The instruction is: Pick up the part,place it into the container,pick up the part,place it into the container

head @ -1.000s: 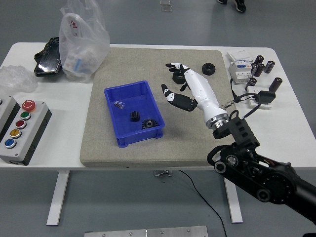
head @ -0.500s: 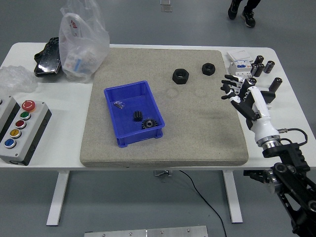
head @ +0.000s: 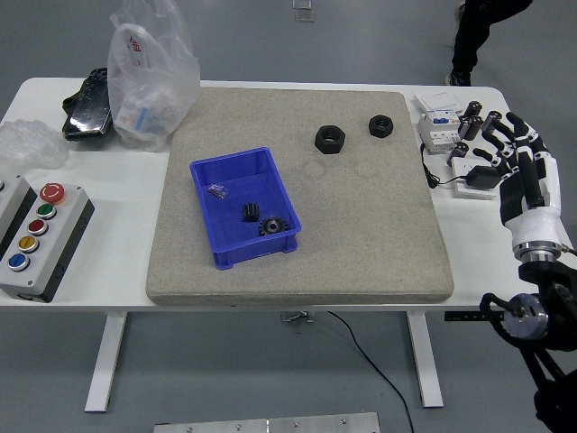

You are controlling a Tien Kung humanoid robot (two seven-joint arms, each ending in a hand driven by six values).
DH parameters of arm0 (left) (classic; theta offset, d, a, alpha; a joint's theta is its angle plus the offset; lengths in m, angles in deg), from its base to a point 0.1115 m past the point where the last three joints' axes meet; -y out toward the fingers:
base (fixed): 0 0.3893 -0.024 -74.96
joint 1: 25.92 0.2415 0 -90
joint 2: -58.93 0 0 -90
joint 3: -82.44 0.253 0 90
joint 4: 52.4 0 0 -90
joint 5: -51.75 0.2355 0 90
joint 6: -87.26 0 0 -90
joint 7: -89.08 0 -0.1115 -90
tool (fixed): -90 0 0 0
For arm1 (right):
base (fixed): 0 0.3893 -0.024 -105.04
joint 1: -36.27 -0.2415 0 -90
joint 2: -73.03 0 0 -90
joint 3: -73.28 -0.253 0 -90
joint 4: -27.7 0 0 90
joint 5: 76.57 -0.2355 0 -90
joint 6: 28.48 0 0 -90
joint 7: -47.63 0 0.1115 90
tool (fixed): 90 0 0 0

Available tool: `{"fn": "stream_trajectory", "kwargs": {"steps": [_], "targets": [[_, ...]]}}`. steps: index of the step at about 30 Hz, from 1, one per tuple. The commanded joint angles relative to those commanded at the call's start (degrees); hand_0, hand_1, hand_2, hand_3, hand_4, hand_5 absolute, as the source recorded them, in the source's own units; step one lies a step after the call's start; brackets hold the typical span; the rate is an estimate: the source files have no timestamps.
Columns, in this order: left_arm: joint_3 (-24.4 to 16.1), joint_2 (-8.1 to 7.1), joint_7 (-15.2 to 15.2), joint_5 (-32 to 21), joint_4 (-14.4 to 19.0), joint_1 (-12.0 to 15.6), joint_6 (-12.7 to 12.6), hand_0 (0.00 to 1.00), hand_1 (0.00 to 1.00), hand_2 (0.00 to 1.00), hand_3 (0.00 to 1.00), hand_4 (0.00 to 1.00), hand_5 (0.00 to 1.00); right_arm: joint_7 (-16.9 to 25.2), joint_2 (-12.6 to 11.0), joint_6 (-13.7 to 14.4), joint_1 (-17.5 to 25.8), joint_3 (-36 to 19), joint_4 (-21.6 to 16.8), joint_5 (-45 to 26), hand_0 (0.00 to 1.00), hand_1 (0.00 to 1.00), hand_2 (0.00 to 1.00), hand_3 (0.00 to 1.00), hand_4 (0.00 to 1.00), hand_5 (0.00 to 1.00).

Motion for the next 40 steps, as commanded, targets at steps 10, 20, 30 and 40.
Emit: {"fn": "stream_trajectory", "kwargs": {"steps": [10,20,30,40], "targets": [[-0.8,-0.3,0.2,0.7,0.0,-0.1,0.0,0.649,0.375,0.514,0.61,0.715,0.383,-0.8,-0.3,0.1,1.6,-2.2,-0.6,-1.5,0.526,0.629,0.656,0.677,0.74,0.524],[-0.4,-0.38,-0.3,0.5,0.0,-0.5,-0.1,0.652,0.507,0.454,0.61,0.714,0.375,-1.1,0.1,-0.2,1.4,-2.2,0.5,-1.4,0.531,0.624,0.646,0.668,0.738,0.518],[-0.2,-0.42,-0.2,0.5,0.0,-0.4,-0.1,0.653,0.51,0.415,0.61,0.712,0.376,-1.6,0.3,-0.4,1.0,-2.1,1.6,-1.6,0.53,0.619,0.642,0.668,0.728,0.507],[-0.3,-0.6,-0.4,0.6,0.0,-0.5,-0.1,0.653,0.522,0.403,0.61,0.711,0.37,-2.0,0.4,-0.5,0.8,-2.1,2.2,-1.4,0.529,0.617,0.64,0.668,0.722,0.502]]}}
